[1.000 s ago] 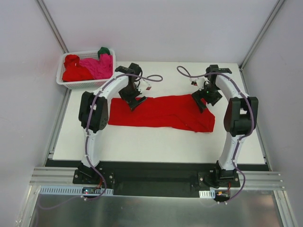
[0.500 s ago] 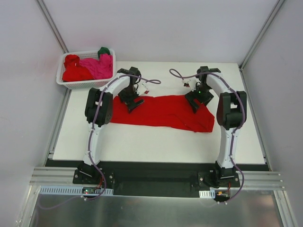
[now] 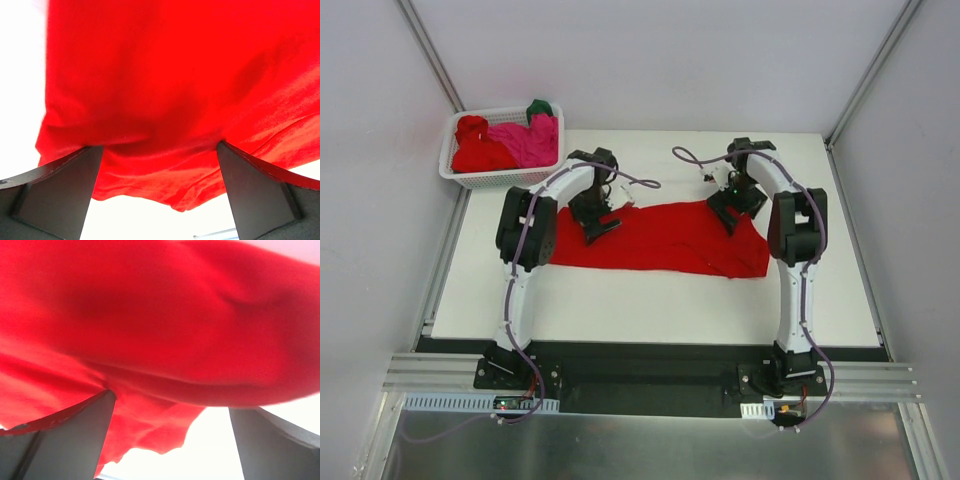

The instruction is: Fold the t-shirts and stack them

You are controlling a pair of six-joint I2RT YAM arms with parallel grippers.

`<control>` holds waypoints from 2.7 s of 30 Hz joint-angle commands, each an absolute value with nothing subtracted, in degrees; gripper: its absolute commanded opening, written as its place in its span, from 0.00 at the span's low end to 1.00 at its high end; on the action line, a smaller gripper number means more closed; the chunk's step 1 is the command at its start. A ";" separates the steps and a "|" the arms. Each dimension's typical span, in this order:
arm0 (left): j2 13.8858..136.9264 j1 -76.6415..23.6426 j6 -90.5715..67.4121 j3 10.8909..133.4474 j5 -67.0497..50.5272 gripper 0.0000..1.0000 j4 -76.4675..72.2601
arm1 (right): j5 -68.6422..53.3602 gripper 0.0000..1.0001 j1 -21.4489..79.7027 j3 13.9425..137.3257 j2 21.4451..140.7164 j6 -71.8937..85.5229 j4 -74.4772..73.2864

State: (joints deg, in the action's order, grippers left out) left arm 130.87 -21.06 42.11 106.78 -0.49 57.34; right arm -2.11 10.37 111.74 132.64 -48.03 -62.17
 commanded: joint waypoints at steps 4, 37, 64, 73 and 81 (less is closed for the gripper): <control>124.81 -24.17 48.86 99.93 0.09 0.99 63.18 | 7.11 0.96 9.40 121.02 136.40 -46.58 -63.72; 127.96 -26.46 46.41 108.64 -6.32 0.99 67.41 | 0.62 0.96 13.09 123.75 132.01 -41.13 -64.67; 124.19 -26.28 48.43 94.05 -4.57 0.97 63.46 | -19.78 0.96 13.71 113.74 131.49 -46.49 -71.64; 124.71 -24.09 46.32 93.34 1.66 0.97 53.36 | -15.21 0.96 15.20 108.36 129.55 -51.41 -61.61; 127.53 -22.67 43.60 100.46 5.54 0.97 51.85 | -8.62 0.96 15.29 116.09 133.24 -53.70 -63.01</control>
